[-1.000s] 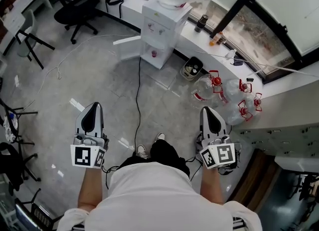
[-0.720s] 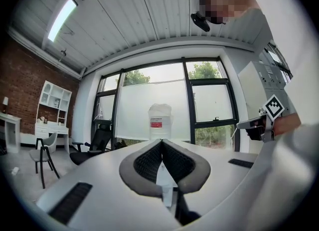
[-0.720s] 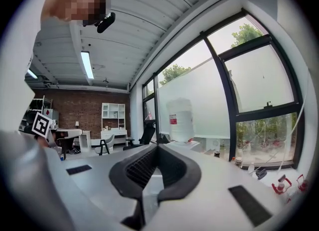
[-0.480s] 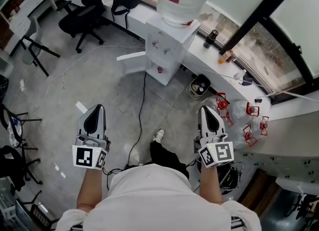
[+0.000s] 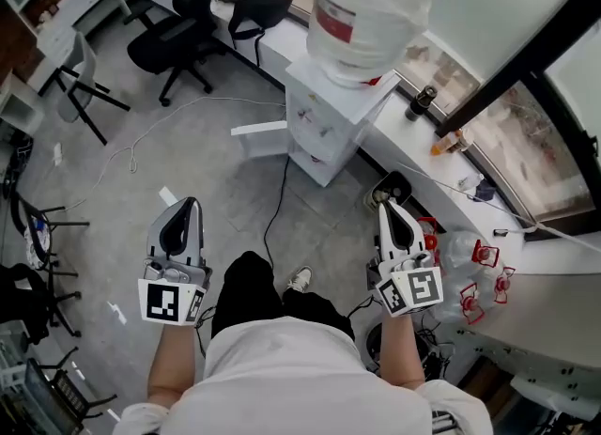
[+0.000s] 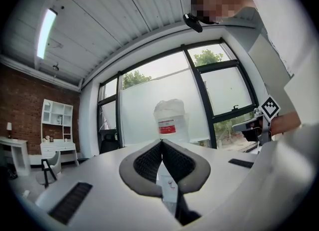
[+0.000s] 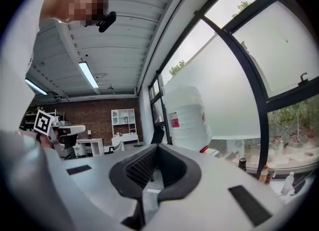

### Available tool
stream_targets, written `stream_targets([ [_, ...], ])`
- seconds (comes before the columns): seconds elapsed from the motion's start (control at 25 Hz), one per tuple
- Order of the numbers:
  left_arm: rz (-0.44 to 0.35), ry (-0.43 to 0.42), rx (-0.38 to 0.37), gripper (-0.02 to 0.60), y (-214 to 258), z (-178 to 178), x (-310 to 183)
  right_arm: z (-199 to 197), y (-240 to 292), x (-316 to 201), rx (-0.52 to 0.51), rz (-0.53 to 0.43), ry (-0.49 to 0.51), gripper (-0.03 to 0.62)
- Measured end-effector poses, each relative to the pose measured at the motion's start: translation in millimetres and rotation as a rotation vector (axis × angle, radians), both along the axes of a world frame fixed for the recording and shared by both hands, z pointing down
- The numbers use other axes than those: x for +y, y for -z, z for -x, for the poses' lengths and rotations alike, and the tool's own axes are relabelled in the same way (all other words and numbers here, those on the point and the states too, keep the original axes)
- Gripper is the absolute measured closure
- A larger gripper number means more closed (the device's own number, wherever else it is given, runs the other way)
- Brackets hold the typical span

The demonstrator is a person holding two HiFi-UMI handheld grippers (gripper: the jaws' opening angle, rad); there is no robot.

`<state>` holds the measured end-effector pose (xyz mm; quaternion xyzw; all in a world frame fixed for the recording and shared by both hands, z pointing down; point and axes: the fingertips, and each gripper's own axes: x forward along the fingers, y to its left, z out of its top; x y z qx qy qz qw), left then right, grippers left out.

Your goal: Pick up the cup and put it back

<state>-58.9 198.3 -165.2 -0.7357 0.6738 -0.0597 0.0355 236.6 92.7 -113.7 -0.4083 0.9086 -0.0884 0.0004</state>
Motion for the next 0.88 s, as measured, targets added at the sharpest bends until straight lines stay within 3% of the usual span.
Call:
stream_targets([
  [0.4, -0.010, -0.010, 0.032, 0.558, -1, 28, -46, 31, 6, -32, 0.008, -0.003, 0.008, 0.574],
  [0.64, -0.008, -0.106, 0.085, 0.558, -18, 55, -106, 57, -3, -65, 0.047, 0.015, -0.081, 0.574],
  [0.88, 0.029, -0.270, 0.088, 0.558, -34, 84, -150, 133, -7, -100, 0.114, -0.020, -0.102, 0.574],
])
